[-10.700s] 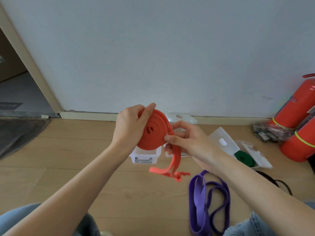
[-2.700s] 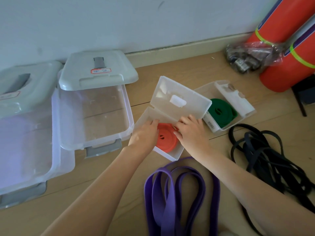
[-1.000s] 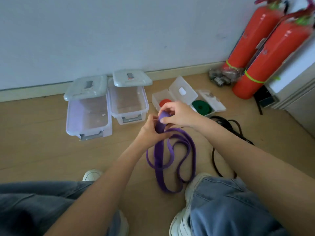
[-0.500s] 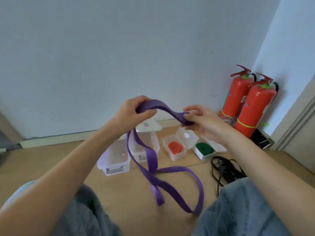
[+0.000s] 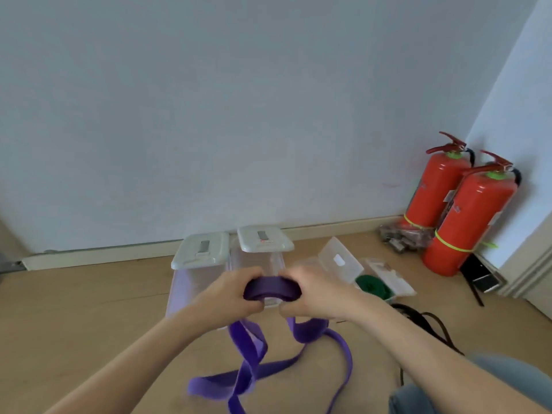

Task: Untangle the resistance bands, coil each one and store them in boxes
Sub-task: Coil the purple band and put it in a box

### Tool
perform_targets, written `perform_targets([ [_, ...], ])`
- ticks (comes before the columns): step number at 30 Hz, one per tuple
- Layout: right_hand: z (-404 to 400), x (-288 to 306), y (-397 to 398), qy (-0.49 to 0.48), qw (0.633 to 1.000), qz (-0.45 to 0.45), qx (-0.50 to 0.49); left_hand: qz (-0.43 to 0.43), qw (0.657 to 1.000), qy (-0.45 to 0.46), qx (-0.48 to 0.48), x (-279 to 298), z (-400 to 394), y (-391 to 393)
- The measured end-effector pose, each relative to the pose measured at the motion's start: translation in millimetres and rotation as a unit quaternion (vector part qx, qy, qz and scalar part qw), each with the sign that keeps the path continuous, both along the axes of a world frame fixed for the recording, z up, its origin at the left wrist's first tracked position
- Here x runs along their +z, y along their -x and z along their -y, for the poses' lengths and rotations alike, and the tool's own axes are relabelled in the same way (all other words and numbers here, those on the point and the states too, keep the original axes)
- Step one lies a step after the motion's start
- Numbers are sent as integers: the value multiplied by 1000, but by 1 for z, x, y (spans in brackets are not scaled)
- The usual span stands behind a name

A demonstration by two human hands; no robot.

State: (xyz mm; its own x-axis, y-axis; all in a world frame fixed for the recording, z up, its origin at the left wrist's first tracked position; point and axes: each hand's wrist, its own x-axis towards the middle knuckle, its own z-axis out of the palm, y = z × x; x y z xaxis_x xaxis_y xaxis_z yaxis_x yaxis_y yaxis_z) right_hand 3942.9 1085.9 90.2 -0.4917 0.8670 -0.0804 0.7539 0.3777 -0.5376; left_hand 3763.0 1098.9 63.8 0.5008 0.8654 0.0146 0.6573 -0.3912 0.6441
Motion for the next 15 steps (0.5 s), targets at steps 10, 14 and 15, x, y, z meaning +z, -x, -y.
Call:
perform_targets([
  [10, -17, 20, 0, 46, 907, -382, -173, 4, 985, 117, 124, -62, -1, 23],
  [14, -23, 9, -21, 40, 985, 105, -129, 204, 956, 91, 190, -13, -7, 44],
  [15, -21, 6, -24, 75, 980, 150, -108, 246, 949, 80, 183, 2, -4, 45],
])
